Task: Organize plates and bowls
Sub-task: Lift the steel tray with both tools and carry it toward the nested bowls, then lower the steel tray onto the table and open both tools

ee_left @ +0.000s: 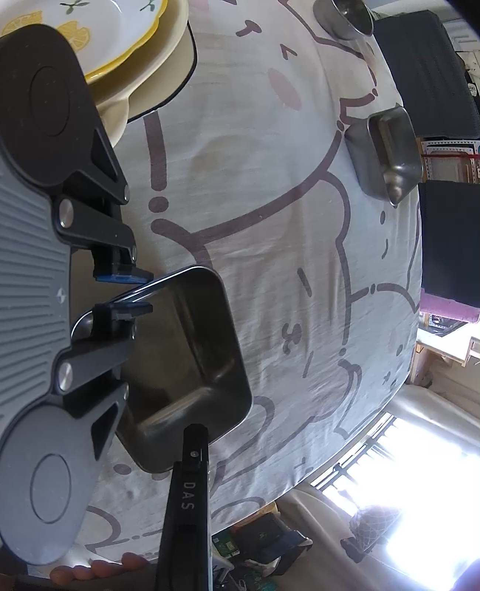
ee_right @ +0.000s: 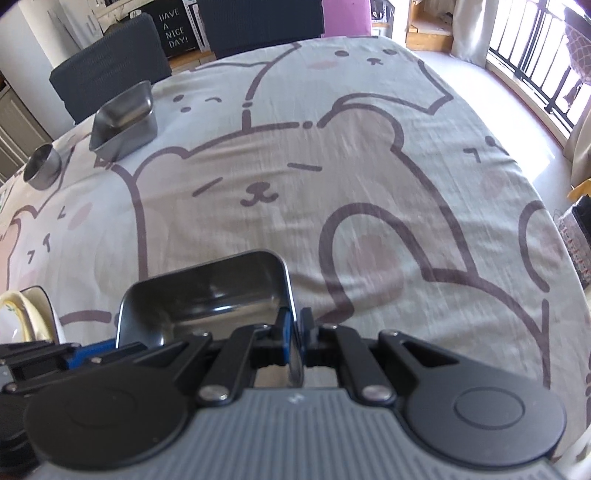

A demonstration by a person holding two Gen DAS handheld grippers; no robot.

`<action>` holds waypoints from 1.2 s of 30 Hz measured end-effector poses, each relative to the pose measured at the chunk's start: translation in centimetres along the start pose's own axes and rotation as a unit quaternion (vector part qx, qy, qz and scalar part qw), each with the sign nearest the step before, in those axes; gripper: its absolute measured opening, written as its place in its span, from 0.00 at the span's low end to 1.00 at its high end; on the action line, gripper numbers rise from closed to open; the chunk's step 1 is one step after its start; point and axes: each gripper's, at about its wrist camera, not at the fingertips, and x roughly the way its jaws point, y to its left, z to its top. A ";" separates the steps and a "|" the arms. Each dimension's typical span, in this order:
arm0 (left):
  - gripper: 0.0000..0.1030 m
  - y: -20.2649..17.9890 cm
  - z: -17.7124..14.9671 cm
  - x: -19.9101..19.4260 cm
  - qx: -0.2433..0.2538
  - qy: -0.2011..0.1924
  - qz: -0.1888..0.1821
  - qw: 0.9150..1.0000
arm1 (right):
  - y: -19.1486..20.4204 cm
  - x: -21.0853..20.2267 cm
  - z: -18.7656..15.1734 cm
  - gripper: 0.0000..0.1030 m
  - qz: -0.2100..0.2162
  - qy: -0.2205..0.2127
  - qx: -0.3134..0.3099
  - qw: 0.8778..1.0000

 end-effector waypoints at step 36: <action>0.33 0.1 -0.3 -1.3 -0.014 -0.004 -0.011 1.000 | -1.3 -1.1 -1.5 0.52 0.006 -0.004 -0.051 0.999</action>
